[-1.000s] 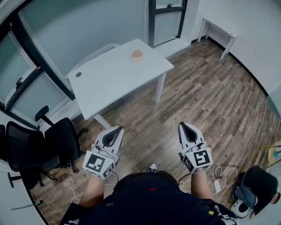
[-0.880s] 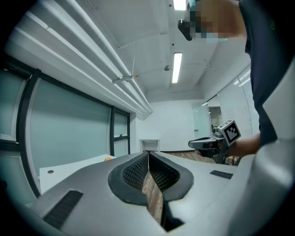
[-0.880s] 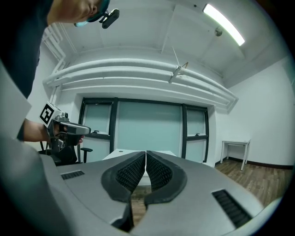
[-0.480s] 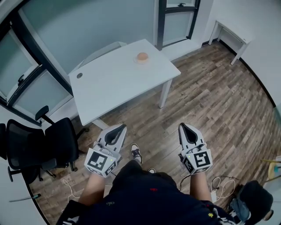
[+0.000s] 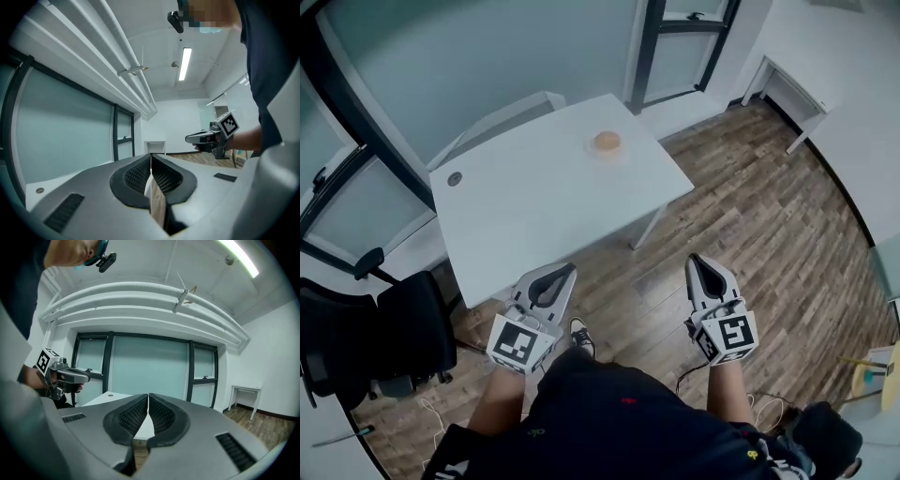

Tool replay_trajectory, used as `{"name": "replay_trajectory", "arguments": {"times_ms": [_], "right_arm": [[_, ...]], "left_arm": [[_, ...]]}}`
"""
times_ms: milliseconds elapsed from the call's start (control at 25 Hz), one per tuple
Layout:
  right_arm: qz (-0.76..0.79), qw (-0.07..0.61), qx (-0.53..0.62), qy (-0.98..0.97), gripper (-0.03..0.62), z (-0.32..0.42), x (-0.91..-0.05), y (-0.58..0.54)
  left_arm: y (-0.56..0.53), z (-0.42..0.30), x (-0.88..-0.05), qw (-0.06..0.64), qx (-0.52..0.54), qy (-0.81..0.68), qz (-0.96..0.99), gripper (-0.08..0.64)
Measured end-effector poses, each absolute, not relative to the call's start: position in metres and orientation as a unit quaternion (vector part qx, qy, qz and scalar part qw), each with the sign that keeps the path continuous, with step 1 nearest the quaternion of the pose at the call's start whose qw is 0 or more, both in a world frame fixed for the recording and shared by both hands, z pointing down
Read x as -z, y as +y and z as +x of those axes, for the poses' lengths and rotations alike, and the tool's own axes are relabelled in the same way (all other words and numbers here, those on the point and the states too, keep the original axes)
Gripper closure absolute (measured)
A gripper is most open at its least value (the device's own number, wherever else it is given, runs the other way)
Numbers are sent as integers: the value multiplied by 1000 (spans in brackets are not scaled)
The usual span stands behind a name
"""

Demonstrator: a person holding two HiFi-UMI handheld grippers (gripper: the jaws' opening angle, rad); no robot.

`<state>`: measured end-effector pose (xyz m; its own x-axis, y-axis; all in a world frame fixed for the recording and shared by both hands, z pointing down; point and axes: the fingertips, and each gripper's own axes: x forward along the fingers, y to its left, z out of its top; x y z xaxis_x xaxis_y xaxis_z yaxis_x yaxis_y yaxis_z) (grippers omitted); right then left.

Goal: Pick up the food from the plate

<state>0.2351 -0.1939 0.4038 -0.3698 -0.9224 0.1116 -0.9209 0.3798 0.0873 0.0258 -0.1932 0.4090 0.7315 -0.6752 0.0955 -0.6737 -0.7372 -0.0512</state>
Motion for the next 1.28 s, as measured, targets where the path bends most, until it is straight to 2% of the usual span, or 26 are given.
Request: {"name": "replay_trajectory", "arguments": {"times_ms": [240,600,1000,1160,1200,1240,1280], "right_arm": [[547,88,2,-832,568,191,-405,-289],[525,115,-24,-843,567,170,-421,-385],[443,140,-7,-885,566,169,-444,-531],[402,171,-2,-900,563,178,-469,-602],[388,184,0,-903,556,179,-479,-619],[372,199,1,-907,516,179,-491,-635],[354,217,2,-910,448,177,-505,-650]], "left_arm": [[-276,-21,-415,-8,59,372,-926,534],[-348,-42,-413,-20,53,394,-918,534],[-443,-34,-412,-44,50,478,-876,534],[-485,-20,-423,-55,61,516,-853,534],[-493,-18,-426,-61,63,527,-845,534],[-500,-16,-430,-65,66,537,-838,534],[-506,-16,-434,-69,70,546,-832,534]]}}
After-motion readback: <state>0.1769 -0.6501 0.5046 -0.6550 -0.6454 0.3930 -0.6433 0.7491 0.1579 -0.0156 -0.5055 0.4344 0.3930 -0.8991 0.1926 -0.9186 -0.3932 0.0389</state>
